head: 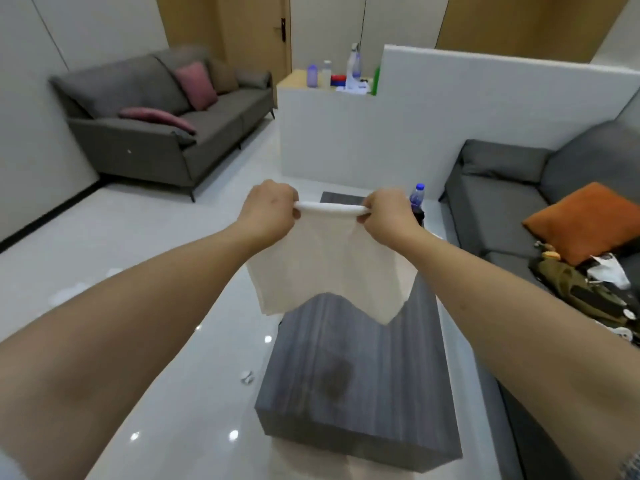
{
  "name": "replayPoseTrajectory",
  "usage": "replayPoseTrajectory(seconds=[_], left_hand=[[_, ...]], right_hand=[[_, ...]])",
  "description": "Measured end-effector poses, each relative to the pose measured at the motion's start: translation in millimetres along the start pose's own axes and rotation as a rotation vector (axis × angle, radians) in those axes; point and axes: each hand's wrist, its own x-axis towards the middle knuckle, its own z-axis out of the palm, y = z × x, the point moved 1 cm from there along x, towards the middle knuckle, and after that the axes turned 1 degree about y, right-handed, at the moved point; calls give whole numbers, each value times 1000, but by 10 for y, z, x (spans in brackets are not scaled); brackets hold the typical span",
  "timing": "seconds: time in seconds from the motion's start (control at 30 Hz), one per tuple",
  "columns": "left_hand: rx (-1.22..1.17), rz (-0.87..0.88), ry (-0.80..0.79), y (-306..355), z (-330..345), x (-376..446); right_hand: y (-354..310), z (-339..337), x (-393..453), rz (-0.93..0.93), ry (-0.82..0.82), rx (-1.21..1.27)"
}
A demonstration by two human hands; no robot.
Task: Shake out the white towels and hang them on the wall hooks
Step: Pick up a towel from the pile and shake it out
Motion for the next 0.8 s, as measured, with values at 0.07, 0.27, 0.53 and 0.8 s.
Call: replayPoseTrajectory(seconds=[0.07, 0.27, 0.53, 0.8], left_hand=[[25, 11, 47, -218, -318, 20], [21, 17, 183, -970, -1223, -103], [84, -142, 272, -2227, -1929, -492], [140, -459, 312, -3536, -2569, -959]], right_hand=[[-361, -148, 38, -47, 29, -18], [-1460, -392, 208, -178, 156, 37], [-2965, -165, 386, -376, 159, 79], [-4694, 229, 622, -465, -92, 357]])
